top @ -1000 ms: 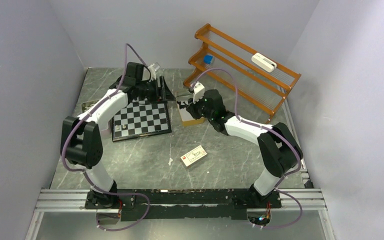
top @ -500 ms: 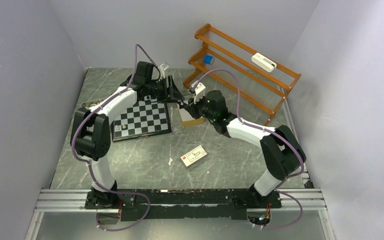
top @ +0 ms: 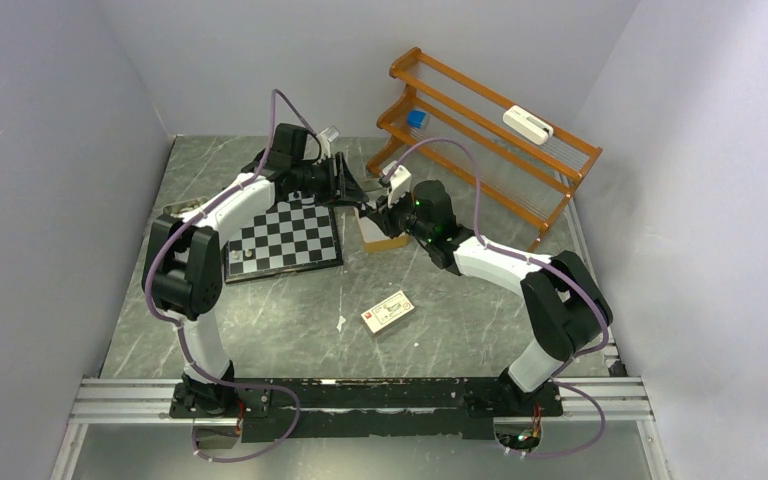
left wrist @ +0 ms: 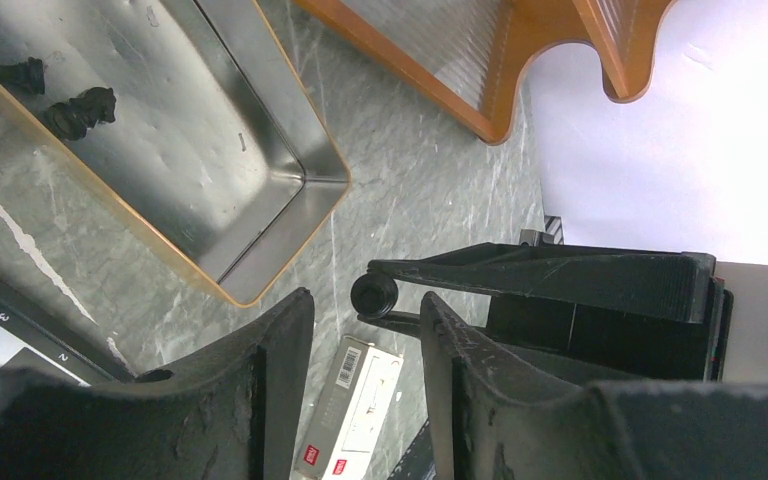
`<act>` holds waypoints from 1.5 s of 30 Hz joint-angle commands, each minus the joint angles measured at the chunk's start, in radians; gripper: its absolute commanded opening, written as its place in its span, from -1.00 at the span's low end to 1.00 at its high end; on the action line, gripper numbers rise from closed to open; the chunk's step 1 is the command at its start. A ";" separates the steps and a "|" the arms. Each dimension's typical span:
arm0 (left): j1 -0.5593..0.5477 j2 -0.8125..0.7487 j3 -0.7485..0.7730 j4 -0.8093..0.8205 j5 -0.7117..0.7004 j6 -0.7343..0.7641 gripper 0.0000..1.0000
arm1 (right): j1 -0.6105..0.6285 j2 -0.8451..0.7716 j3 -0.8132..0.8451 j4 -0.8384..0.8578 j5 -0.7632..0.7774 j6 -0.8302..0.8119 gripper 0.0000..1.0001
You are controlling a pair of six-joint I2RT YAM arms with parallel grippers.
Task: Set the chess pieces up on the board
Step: Pick up the chess piece from the storage box.
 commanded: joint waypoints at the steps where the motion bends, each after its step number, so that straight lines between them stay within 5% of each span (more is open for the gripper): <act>1: -0.010 0.020 0.024 0.021 0.043 -0.003 -0.06 | -0.004 -0.028 -0.003 0.027 -0.021 -0.013 -0.64; 12: -0.010 0.023 0.028 0.033 0.064 -0.009 -0.49 | -0.004 -0.019 -0.002 0.022 -0.019 -0.019 -0.62; 18: -0.010 0.032 0.043 0.012 0.059 0.003 -0.38 | -0.004 -0.018 -0.004 0.028 -0.021 -0.022 -0.62; 31: -0.011 0.032 0.064 0.015 0.059 0.001 -0.75 | -0.005 0.002 -0.001 0.023 -0.009 -0.025 -0.54; 45: 0.050 0.002 0.209 -0.136 -0.169 0.083 -0.83 | -0.007 0.056 0.037 -0.011 0.046 0.031 -0.45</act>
